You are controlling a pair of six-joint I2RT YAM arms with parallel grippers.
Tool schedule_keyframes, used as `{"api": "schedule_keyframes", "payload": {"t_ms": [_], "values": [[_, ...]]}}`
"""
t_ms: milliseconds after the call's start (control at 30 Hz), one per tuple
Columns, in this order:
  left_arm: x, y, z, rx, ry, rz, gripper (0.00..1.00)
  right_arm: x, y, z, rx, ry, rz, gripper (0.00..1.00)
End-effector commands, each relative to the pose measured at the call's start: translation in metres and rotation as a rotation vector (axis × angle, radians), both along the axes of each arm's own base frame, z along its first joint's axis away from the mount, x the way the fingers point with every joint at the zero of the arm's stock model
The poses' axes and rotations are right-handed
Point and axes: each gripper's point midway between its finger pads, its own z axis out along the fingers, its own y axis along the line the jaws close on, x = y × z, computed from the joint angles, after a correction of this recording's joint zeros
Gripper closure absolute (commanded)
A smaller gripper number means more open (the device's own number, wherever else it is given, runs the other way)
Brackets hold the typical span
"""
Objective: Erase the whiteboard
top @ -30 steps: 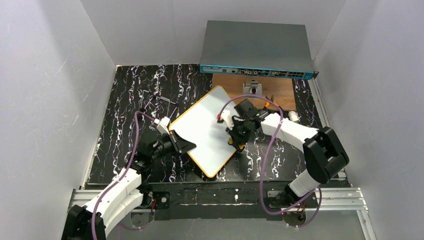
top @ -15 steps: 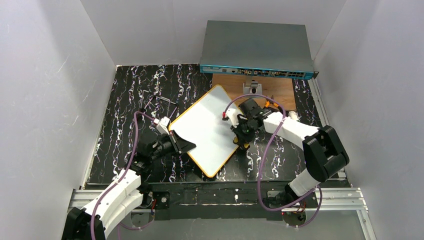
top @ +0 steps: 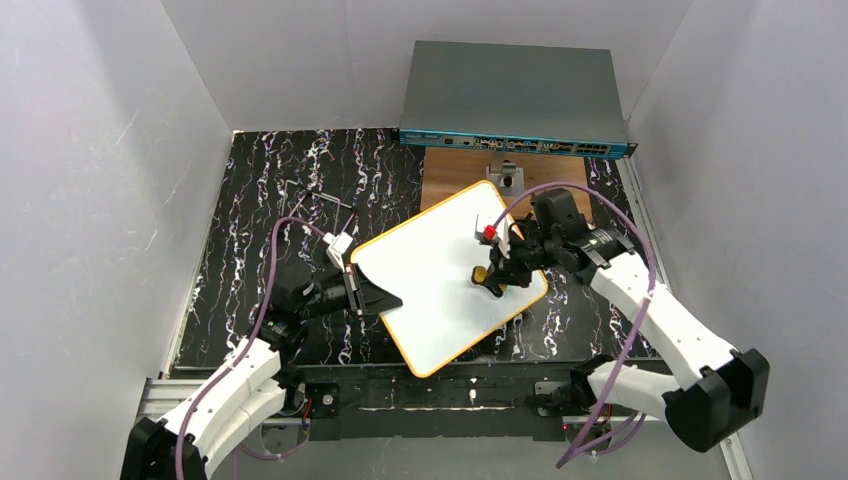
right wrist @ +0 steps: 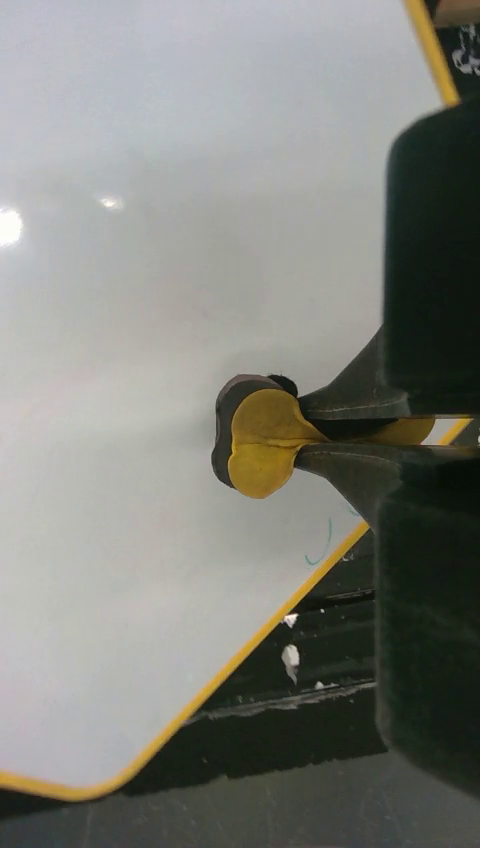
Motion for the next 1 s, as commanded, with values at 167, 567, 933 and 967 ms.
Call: {"api": "schedule_keyframes", "payload": {"t_ms": [167, 567, 933, 967], "values": [[0.019, -0.018, 0.056, -0.108, -0.162, -0.065, 1.0, -0.059, -0.019, -0.049, -0.053, -0.047, 0.295, 0.99], [0.037, -0.029, 0.013, 0.007, -0.052, -0.125, 1.0, -0.031, 0.013, -0.091, -0.203, -0.459, 0.465, 0.99], [0.032, -0.028, -0.006, 0.074, -0.004, -0.181, 1.0, -0.026, -0.015, -0.128, -0.421, -0.59, 0.572, 0.99], [0.031, -0.028, -0.007, 0.079, -0.003, -0.189, 1.0, -0.026, -0.024, -0.135, -0.448, -0.593, 0.571, 0.99]]}}
